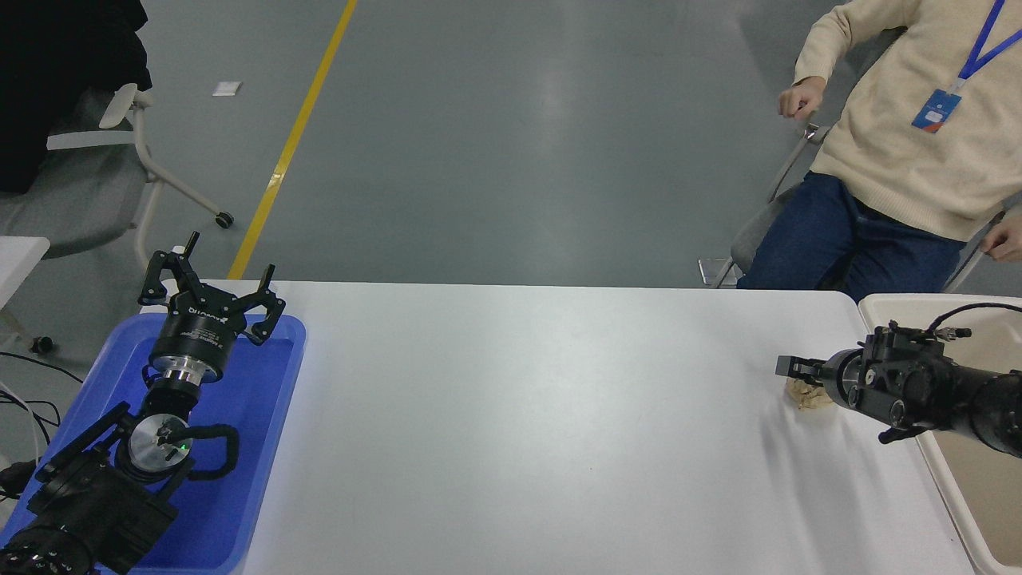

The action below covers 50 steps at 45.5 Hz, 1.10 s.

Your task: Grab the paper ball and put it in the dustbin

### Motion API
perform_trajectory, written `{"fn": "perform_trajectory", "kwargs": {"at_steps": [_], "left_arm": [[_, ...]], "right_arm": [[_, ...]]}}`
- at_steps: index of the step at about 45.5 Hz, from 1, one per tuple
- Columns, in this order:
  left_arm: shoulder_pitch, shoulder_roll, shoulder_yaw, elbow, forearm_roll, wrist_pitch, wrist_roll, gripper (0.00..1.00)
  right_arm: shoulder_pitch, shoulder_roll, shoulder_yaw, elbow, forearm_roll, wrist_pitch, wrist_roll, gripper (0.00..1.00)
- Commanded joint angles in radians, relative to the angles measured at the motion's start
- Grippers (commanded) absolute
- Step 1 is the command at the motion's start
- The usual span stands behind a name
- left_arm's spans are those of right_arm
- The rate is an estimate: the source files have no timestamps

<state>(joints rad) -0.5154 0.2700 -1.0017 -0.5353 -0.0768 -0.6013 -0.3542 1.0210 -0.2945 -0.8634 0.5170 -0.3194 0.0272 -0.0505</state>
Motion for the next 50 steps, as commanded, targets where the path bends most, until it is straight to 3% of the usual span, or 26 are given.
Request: {"fn": "perform_trajectory", "kwargs": {"at_steps": [1,6,11,19,26,33,50], "left_arm": [[0.0,0.0,0.0,0.0,0.0,0.0,0.0,1.0],[0.0,0.0,0.0,0.0,0.0,0.0,0.0,1.0],[0.0,0.0,0.0,0.0,0.0,0.0,0.0,1.0],[0.0,0.0,0.0,0.0,0.0,0.0,0.0,1.0],[0.0,0.0,0.0,0.0,0.0,0.0,0.0,1.0],[0.0,0.0,0.0,0.0,0.0,0.0,0.0,1.0],[0.0,0.0,-0.002,0.0,0.0,0.0,0.0,1.0]], "right_arm": [[-0.025,0.012,0.021,-0.026,0.0,-0.01,-0.002,0.91],[-0.03,0.011,0.023,-0.035,-0.001,-0.012,-0.002,0.9],[-0.048,0.012,0.024,-0.041,0.002,-0.035,-0.002,0.78],[-0.079,0.009,0.056,-0.038,0.006,-0.061,-0.002,0.26],[-0.067,0.001,0.115,0.006,0.034,-0.053,-0.002,0.0],[0.022,-0.055,0.095,0.152,0.17,-0.055,-0.002,0.0],[0.123,-0.124,0.041,0.29,0.191,-0.053,-0.002,0.0]]}}
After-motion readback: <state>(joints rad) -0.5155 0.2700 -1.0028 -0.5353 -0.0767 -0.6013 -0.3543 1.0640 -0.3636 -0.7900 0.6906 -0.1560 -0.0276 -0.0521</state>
